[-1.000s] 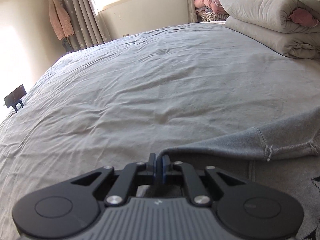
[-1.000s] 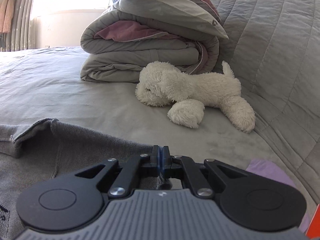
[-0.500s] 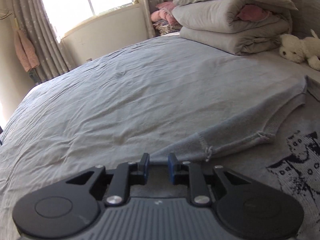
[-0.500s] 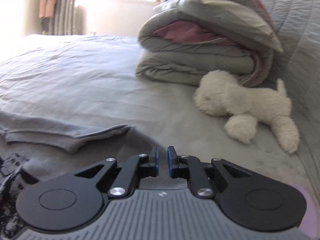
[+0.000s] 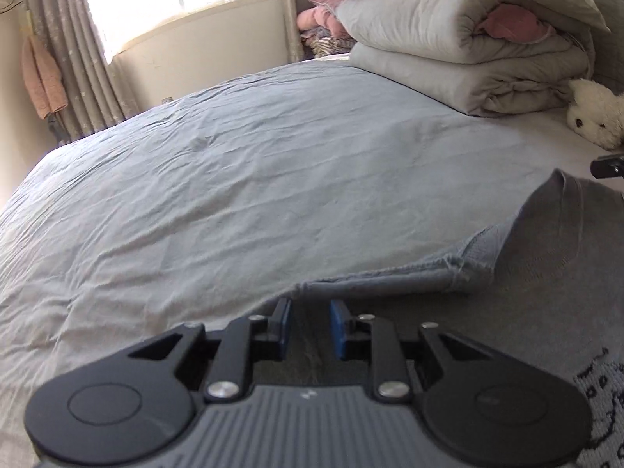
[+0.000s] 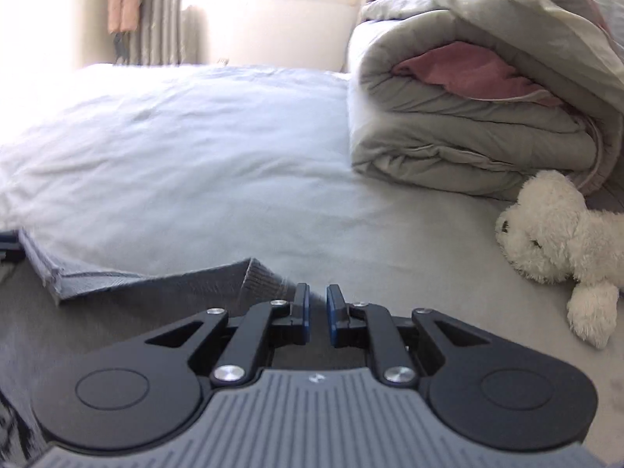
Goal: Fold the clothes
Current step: 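Pull the sweater hem with both grippers to lay it flat, then release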
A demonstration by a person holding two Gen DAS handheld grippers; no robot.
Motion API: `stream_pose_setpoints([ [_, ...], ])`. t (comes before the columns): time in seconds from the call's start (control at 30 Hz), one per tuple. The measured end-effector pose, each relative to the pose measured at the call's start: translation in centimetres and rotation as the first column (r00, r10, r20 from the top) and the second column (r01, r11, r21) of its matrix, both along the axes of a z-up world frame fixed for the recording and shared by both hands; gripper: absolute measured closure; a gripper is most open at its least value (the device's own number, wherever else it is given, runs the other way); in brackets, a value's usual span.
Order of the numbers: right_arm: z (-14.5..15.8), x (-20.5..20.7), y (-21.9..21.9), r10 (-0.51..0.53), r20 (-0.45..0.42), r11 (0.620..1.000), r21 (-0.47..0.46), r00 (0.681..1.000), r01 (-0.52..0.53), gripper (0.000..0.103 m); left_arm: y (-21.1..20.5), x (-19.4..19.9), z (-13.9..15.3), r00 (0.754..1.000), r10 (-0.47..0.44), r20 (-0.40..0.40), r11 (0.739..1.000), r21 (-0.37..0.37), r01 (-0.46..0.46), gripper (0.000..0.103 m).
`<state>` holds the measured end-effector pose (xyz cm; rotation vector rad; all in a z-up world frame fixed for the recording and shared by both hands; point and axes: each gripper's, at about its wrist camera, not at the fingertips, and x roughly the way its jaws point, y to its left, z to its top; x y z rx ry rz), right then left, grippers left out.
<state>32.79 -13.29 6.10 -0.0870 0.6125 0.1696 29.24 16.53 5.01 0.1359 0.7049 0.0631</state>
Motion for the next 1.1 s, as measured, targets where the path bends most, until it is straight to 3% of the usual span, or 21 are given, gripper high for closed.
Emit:
stream_pose_setpoints([
  [0.13, -0.4, -1.9, 0.0, 0.019, -0.008, 0.994, -0.103, 1.000, -0.020, 0.089, 2.4, -1.9, 0.5, 0.998, 0.065, 0.025, 0.990, -0.124, -0.061, 0.077],
  [0.23, -0.8, -4.3, -0.4, 0.047, -0.013, 0.984, -0.171, 0.999, -0.048, 0.088, 3.1, -4.0, 0.7, 0.995, 0.100, 0.007, 0.984, -0.148, -0.098, 0.070],
  [0.43, 0.1, -10.1, -3.8, 0.002, -0.089, 0.998, -0.056, 0.996, -0.007, 0.085, 3.9, -11.1, 1.8, 0.988, 0.135, -0.074, 0.955, -0.257, -0.150, 0.060],
  [0.57, 0.2, -15.1, -4.4, 0.005, -0.178, 1.000, -0.015, 0.984, -0.008, 0.060, 4.5, -17.0, 2.6, 0.978, 0.160, -0.135, 0.919, -0.340, -0.198, 0.058],
  [0.63, 0.6, -17.8, -4.7, 0.018, -0.184, 1.000, 0.002, 0.983, -0.018, 0.059, 4.4, -19.8, 3.0, 0.975, 0.165, -0.146, 0.908, -0.363, -0.208, 0.055],
  [0.7, 1.0, -20.3, -5.4, 0.007, -0.193, 0.999, 0.053, 0.981, 0.003, 0.058, 4.1, -22.6, 3.1, 0.974, 0.172, -0.145, 0.904, -0.370, -0.215, 0.046],
  [0.83, 0.9, -24.2, -6.6, 0.007, -0.228, 0.991, 0.133, 0.974, 0.024, 0.055, 3.7, -26.9, 2.3, 0.970, 0.177, -0.168, 0.890, -0.392, -0.230, 0.045],
  [1.1, -0.4, -30.5, -9.4, -0.043, -0.252, 0.980, 0.180, 0.967, 0.090, 0.055, 2.8, -33.4, 1.0, 0.965, 0.165, -0.206, 0.818, -0.518, -0.251, 0.045],
])
